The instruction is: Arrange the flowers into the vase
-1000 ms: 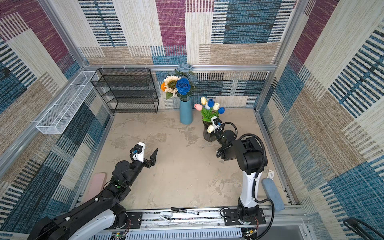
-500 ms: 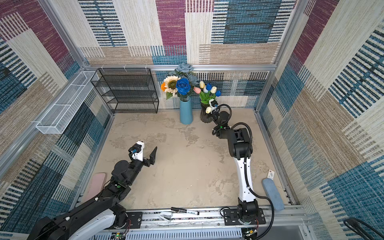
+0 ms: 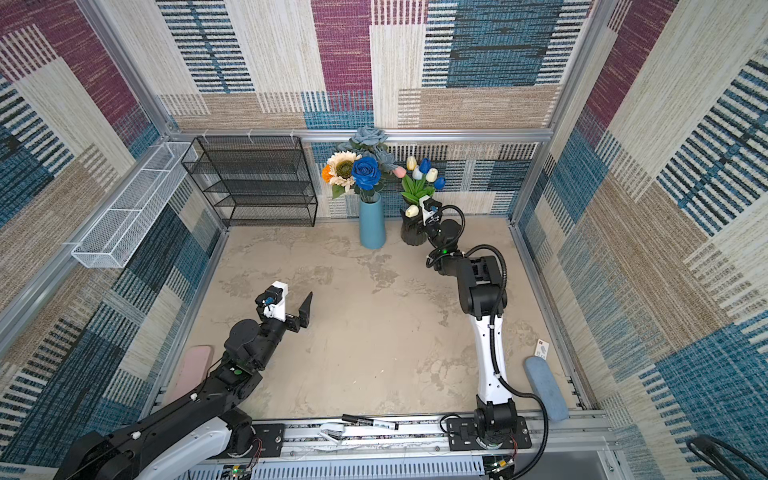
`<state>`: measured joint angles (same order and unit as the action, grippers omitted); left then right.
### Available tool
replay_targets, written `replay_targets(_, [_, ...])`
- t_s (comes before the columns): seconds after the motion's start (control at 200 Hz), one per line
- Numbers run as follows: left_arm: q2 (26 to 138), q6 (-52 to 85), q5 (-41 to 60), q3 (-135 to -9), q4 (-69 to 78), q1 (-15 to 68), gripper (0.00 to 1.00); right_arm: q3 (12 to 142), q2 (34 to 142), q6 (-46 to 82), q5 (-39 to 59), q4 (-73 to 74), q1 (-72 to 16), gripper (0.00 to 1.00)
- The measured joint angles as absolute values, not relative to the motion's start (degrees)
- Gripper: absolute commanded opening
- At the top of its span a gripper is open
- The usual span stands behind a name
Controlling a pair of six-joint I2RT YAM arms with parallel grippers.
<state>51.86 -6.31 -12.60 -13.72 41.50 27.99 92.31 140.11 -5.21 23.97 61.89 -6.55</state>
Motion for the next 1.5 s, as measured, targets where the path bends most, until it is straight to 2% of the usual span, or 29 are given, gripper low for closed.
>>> replay_targets(0.326, [56.4,-8.9,-27.1,-14.1,44.1,25.4,0.94,72.6,129.0,-5.5,20.7,69.7,-6.3,1.00])
replay_targets(0.556, [64.0,-7.6,-38.6,-15.2,44.3,19.5,0.93,46.6,108.4,-4.9,13.6,72.1,-6.3,1.00])
replay_targets(0.676, [69.8,-7.2,-38.6,-14.4,45.5,16.5,0.91,32.6,93.7,-2.6,6.8,70.4,-6.3,0.99])
replay_targets(0.822, [77.4,-7.7,-35.4,-11.6,54.3,14.3,0.91,19.0,79.0,-0.6,0.3,65.4,-6.4,1.00])
replay_targets(0.902, [80.9,-7.6,-32.6,-9.7,61.5,12.2,0.89,16.0,72.6,0.5,-3.0,60.5,-6.6,1.00])
replay_targets(1.012, [85.1,-7.6,-29.2,-8.3,67.9,11.5,0.91,14.5,66.4,-0.1,-8.6,55.4,-6.8,1.00])
replay_targets(1.137, [88.5,-7.6,-26.3,-10.3,71.9,10.4,0.92,6.5,67.0,-2.9,-13.1,59.5,-6.9,1.00])
replay_targets(1.277, [88.9,-7.5,-21.5,-10.9,72.4,9.3,0.92,9.6,76.5,-5.8,-14.1,62.0,-7.0,1.00])
replay_targets(1.498, [91.9,-7.7,-16.0,-10.2,74.6,8.8,0.95,4.7,87.3,-6.1,-8.5,76.3,-5.2,1.00])
